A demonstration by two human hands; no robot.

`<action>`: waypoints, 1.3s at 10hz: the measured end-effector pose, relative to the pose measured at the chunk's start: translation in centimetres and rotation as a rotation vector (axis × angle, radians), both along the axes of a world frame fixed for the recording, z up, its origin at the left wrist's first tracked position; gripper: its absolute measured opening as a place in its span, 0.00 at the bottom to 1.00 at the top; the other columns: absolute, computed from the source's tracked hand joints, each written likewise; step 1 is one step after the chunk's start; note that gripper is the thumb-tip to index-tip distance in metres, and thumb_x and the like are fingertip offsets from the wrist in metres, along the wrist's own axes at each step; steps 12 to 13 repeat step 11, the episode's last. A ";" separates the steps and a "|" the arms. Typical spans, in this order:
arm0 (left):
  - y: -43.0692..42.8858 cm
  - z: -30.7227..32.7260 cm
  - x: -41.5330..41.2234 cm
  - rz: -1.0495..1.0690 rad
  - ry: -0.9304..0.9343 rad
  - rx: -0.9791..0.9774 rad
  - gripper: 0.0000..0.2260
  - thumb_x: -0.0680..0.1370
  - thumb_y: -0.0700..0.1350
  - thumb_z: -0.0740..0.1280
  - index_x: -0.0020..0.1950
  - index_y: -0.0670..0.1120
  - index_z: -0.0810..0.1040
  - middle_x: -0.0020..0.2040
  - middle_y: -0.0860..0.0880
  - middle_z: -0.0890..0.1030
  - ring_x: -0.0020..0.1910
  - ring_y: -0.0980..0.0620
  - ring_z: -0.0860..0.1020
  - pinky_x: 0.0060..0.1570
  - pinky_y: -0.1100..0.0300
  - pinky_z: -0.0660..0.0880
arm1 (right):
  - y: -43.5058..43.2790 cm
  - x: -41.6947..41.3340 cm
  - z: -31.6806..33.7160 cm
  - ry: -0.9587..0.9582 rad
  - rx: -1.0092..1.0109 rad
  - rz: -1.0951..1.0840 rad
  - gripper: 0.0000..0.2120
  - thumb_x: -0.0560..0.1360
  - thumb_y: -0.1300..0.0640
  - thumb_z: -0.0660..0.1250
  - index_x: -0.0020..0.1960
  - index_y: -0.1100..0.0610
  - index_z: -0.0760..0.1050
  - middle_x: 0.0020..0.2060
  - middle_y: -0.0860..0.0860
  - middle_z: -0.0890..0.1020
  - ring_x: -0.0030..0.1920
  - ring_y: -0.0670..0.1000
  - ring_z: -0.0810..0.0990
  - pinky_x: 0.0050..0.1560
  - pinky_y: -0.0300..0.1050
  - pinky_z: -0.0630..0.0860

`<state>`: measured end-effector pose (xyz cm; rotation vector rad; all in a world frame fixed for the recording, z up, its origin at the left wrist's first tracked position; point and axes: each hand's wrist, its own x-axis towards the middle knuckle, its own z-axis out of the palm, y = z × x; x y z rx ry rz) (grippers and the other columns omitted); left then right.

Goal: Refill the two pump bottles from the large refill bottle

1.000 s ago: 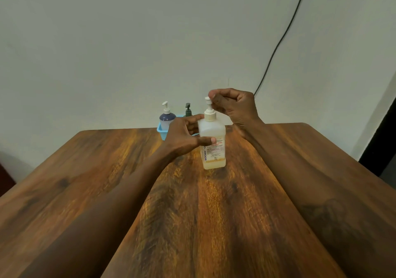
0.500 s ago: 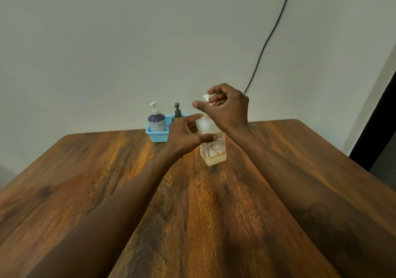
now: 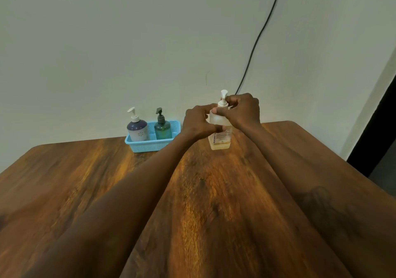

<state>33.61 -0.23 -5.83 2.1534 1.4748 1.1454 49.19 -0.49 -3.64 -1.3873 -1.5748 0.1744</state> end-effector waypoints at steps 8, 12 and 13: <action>16.8 -3.0 4.9 0.064 -0.043 -0.328 0.33 0.67 0.46 0.82 0.72 0.49 0.77 0.69 0.49 0.79 0.62 0.50 0.81 0.55 0.64 0.73 | 16.9 4.9 -2.8 -0.012 -0.252 -0.010 0.26 0.68 0.43 0.80 0.62 0.54 0.84 0.55 0.50 0.87 0.51 0.50 0.86 0.49 0.46 0.83; 16.0 -1.2 4.4 0.038 0.022 -0.409 0.42 0.68 0.52 0.82 0.78 0.49 0.68 0.74 0.48 0.74 0.69 0.46 0.75 0.69 0.50 0.72 | 16.1 5.1 -2.0 0.008 -0.294 0.021 0.32 0.68 0.41 0.80 0.68 0.53 0.79 0.63 0.49 0.84 0.59 0.50 0.83 0.56 0.43 0.79; 16.0 -1.2 4.4 0.038 0.022 -0.409 0.42 0.68 0.52 0.82 0.78 0.49 0.68 0.74 0.48 0.74 0.69 0.46 0.75 0.69 0.50 0.72 | 16.1 5.1 -2.0 0.008 -0.294 0.021 0.32 0.68 0.41 0.80 0.68 0.53 0.79 0.63 0.49 0.84 0.59 0.50 0.83 0.56 0.43 0.79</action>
